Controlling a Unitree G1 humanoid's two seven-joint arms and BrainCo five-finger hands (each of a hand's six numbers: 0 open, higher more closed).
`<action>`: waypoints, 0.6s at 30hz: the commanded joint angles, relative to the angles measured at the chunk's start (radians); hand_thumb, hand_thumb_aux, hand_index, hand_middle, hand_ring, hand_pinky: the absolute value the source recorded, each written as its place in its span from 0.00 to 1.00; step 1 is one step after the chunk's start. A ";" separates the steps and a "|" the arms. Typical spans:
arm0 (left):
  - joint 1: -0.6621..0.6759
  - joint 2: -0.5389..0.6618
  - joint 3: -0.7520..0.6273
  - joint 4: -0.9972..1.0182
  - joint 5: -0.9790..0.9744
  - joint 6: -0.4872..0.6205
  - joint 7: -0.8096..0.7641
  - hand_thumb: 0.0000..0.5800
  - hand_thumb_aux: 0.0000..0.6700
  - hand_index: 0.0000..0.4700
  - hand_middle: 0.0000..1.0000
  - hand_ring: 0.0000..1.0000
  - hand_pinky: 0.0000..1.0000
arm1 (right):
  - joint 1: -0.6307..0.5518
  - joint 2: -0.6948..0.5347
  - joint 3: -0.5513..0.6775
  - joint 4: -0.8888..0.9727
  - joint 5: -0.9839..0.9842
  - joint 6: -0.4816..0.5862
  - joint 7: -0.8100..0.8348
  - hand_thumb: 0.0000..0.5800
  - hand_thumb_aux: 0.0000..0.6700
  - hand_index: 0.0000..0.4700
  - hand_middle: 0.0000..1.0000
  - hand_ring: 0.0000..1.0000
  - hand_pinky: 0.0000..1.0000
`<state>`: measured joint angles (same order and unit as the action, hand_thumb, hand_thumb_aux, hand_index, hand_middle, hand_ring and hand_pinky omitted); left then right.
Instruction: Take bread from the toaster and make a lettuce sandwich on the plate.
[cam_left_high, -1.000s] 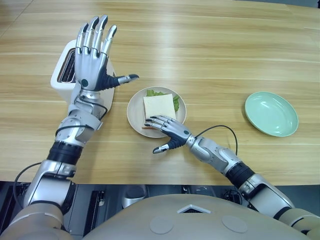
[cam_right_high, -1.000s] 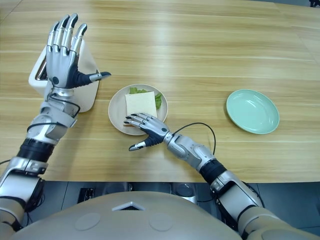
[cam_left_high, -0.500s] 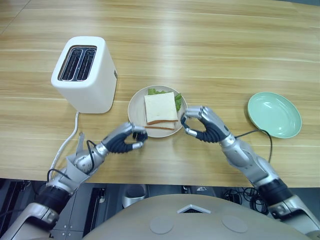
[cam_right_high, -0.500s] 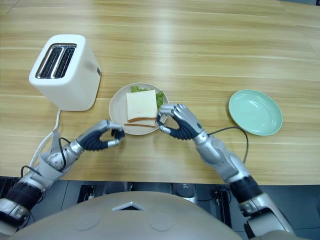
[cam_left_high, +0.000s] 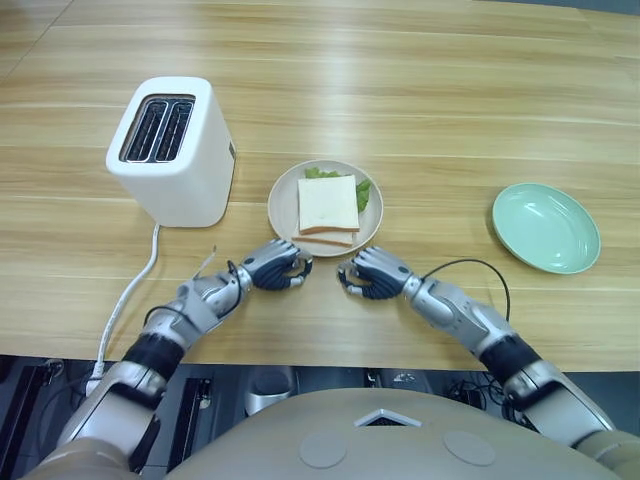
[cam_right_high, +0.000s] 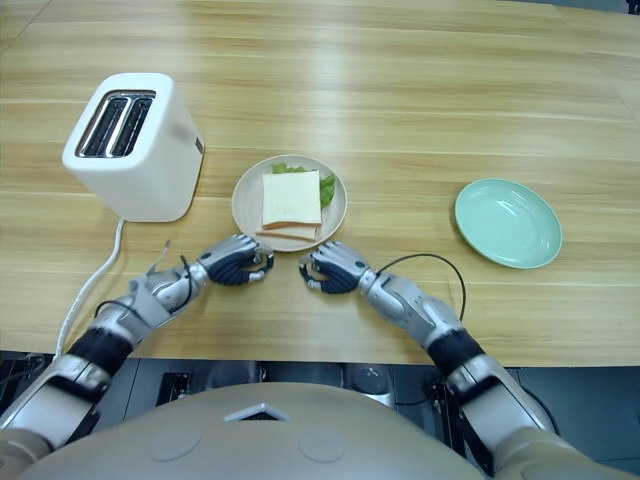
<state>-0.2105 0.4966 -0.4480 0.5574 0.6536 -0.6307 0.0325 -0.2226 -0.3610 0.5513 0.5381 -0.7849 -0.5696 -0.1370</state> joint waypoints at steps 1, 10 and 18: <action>-0.101 -0.075 -0.057 0.164 0.089 0.043 0.074 1.00 1.00 0.98 1.00 1.00 1.00 | -0.090 0.045 0.012 0.192 -0.044 0.085 -0.079 1.00 1.00 0.98 1.00 1.00 1.00; -0.376 -0.269 -0.109 0.567 0.124 0.148 0.213 1.00 1.00 0.98 1.00 1.00 1.00 | -0.310 0.219 -0.104 0.604 0.146 0.152 -0.041 1.00 1.00 0.98 1.00 1.00 1.00; -0.456 -0.364 -0.066 0.719 0.054 0.180 0.247 1.00 1.00 0.98 1.00 1.00 1.00 | -0.388 0.290 -0.242 0.757 0.301 0.215 0.030 1.00 1.00 0.98 1.00 1.00 1.00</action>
<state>-0.6740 0.1395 -0.5196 1.2282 0.7175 -0.4618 0.2799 -0.6424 -0.0732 0.3235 1.2148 -0.5066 -0.4091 -0.1452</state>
